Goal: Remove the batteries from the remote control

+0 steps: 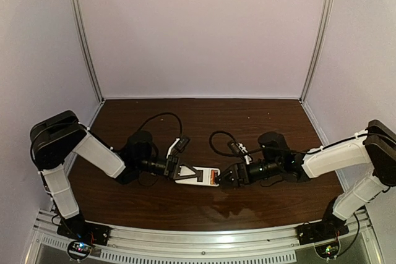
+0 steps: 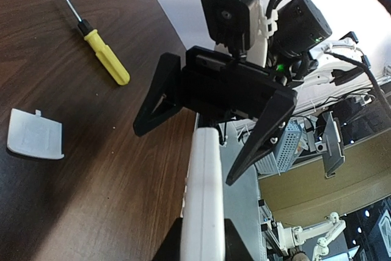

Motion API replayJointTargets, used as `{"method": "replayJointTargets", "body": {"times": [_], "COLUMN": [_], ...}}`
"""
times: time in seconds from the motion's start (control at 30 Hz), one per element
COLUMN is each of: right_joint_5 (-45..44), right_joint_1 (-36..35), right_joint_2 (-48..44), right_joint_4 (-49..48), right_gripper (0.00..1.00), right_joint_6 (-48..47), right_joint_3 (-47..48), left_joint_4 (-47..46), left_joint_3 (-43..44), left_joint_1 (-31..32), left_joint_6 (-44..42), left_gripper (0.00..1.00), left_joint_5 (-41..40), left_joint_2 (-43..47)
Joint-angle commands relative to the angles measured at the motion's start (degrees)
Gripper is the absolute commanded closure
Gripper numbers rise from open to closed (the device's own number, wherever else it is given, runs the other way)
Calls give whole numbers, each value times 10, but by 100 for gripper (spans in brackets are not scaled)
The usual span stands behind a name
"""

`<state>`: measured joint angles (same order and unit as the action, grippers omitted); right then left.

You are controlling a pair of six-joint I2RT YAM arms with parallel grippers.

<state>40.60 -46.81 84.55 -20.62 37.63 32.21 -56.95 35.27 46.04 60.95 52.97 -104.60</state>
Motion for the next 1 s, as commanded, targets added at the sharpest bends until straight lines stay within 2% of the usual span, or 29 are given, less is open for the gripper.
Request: {"method": "replayJointTargets", "body": {"times": [0.0, 0.43, 0.97], "right_joint_5": [22, 22, 34], "right_joint_1": [-23, -58, -68], "right_joint_2": [16, 57, 71], "right_joint_4": [-38, -69, -110], "right_gripper": [12, 28, 76], "right_joint_6": [-2, 10, 29], "right_joint_3": [14, 50, 46], "left_joint_4": [-39, -61, -69], "left_joint_3": [19, 32, 31], "left_joint_1": [9, 22, 22], "left_joint_6": [1, 17, 22], "left_gripper": [100, 100, 100], "left_joint_5": [32, 51, 50], "left_joint_2": [-14, -33, -36]}}
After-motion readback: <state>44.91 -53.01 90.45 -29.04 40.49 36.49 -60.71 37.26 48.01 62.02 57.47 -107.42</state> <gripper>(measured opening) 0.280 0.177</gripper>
